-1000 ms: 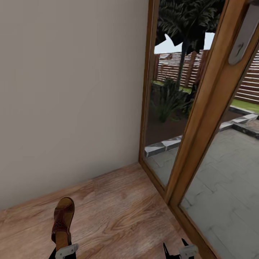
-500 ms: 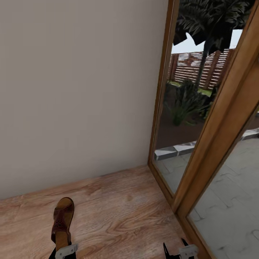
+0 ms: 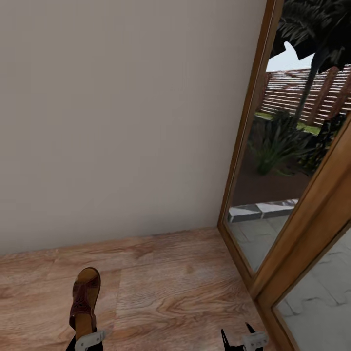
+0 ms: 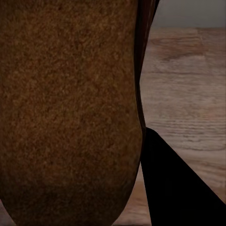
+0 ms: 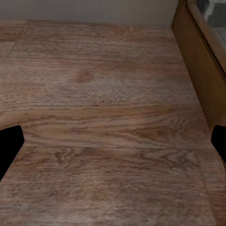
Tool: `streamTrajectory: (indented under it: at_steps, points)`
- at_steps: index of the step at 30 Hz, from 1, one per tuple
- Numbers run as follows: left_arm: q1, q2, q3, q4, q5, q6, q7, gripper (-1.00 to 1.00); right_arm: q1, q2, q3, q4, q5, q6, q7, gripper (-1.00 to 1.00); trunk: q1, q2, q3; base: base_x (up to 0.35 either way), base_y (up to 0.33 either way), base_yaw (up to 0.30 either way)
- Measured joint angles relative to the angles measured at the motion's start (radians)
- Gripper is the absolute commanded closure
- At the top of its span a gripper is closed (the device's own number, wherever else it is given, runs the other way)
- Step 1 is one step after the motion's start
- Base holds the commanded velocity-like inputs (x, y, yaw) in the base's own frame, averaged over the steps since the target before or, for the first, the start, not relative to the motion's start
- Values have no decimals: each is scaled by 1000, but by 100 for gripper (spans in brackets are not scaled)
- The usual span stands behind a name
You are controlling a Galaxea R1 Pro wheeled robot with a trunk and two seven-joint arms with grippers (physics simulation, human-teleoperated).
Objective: Pick up the two gym shoes and the two sandals from the corridor floor and place them onto the hallstand (shoe rack) in the corridor, making sure they are on the rack and not on the floor. Arrange them so the two gym shoes are next to each other and the two sandals are next to each other.
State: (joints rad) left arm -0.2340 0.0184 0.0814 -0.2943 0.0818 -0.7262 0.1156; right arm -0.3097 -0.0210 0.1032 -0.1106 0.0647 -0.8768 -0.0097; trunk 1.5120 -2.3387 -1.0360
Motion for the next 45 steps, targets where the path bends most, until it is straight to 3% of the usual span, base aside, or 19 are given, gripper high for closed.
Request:
streamTrajectory:
  at_steps: [45]
  points:
    - [0,0,0,1,2,-1,0,100,0,0,1,0,0,0,0,-100,0,0,0,12,-27,279]
